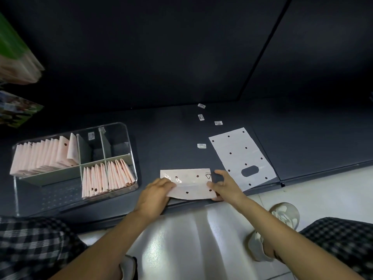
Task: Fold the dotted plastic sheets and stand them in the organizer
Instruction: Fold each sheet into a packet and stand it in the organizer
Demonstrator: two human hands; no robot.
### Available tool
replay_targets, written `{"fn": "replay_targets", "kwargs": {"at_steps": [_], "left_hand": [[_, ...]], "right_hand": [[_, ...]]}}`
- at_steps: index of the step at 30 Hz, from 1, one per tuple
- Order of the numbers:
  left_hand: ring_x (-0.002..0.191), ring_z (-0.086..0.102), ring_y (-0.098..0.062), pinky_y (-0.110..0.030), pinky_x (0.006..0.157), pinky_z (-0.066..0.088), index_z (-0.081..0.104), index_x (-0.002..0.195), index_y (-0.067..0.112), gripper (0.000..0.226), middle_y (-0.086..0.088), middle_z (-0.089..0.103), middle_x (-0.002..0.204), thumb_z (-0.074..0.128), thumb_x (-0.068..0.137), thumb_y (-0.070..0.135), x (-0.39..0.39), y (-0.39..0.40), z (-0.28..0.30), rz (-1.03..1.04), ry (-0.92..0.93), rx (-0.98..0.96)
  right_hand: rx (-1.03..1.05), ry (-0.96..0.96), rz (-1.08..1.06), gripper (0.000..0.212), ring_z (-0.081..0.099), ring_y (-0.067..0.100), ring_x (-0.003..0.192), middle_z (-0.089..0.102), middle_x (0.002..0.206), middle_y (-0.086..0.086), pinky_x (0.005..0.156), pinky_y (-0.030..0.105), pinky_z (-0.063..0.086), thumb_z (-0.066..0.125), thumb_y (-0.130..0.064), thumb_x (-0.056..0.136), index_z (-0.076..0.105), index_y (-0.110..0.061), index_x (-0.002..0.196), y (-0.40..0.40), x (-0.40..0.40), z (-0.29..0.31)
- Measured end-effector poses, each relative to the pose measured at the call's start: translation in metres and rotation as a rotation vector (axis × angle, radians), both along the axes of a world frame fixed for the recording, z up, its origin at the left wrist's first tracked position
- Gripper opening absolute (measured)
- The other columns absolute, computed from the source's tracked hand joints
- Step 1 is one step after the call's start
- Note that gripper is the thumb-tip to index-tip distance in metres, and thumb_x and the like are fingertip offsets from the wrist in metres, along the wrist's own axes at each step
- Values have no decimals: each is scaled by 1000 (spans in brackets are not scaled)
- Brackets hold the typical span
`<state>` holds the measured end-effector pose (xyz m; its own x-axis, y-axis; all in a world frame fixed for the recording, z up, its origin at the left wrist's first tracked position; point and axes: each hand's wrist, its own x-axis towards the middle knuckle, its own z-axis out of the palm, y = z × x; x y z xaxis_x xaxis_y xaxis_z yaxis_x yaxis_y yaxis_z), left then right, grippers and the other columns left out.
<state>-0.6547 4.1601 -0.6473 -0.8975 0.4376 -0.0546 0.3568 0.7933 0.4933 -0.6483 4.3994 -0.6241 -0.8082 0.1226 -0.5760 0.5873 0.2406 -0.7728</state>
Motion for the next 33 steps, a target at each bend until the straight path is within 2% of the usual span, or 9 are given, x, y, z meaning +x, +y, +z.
{"fn": "replay_targets", "kwargs": {"at_steps": [2,7,11,13,15,21,24,28,33], "left_hand": [[112,54,-19,-27,89,42,67,114,17,27,3,64,118,57,89,9,-5,1,3,71,-12,50],[98,62,-23,-33,79,46,71,95,15,16,-1,71,99,56,94,22,-14,3,10,178,-95,122],[97,62,-34,-35,77,47,63,115,20,24,-10,71,100,57,92,20,-19,2,12,286,-159,96],[98,61,-35,-36,81,47,56,126,21,36,-13,68,103,59,90,15,-20,4,12,343,-200,174],[105,58,-32,-38,87,47,49,132,18,46,-11,62,116,61,89,11,-17,7,12,377,-141,213],[105,63,-32,-40,86,53,65,114,9,50,-11,63,120,82,67,10,-5,16,9,34,317,-7],[118,58,-27,-38,97,48,62,121,11,56,-8,59,130,79,73,34,5,27,-2,-130,207,-156],[145,9,-23,-36,118,3,18,150,18,67,-4,11,159,34,96,54,10,31,-15,-169,51,-349],[146,0,-22,-36,118,-3,10,151,23,67,-3,1,160,26,96,58,10,30,-13,-189,41,-421]], "right_hand": [[326,175,203,53,52,4,88,53,96,-9,77,17,45,69,-36,82,42,-29,127,9,0,1],[331,200,592,69,38,-10,106,45,118,-21,87,4,32,79,-41,69,44,-42,128,21,3,1],[414,280,393,15,48,11,76,59,81,1,66,11,36,66,-22,87,65,-11,98,15,-6,-6],[419,244,316,27,37,15,60,43,59,1,53,18,29,62,-19,90,50,-8,68,10,-14,-5],[430,180,274,37,35,14,58,39,54,-1,49,17,27,61,-17,90,40,-13,60,7,-22,-4],[519,80,284,29,40,20,67,45,64,7,60,26,32,60,-17,90,48,-5,67,2,-35,-7],[536,71,282,30,41,20,68,44,64,5,58,26,31,61,-18,90,45,-10,65,2,-37,-8],[627,122,274,12,56,21,87,59,84,1,73,26,43,65,-23,87,55,-16,90,0,-34,-11],[758,270,441,45,46,24,114,53,122,4,93,33,42,68,-25,84,50,-18,124,-2,-38,-13]]}}
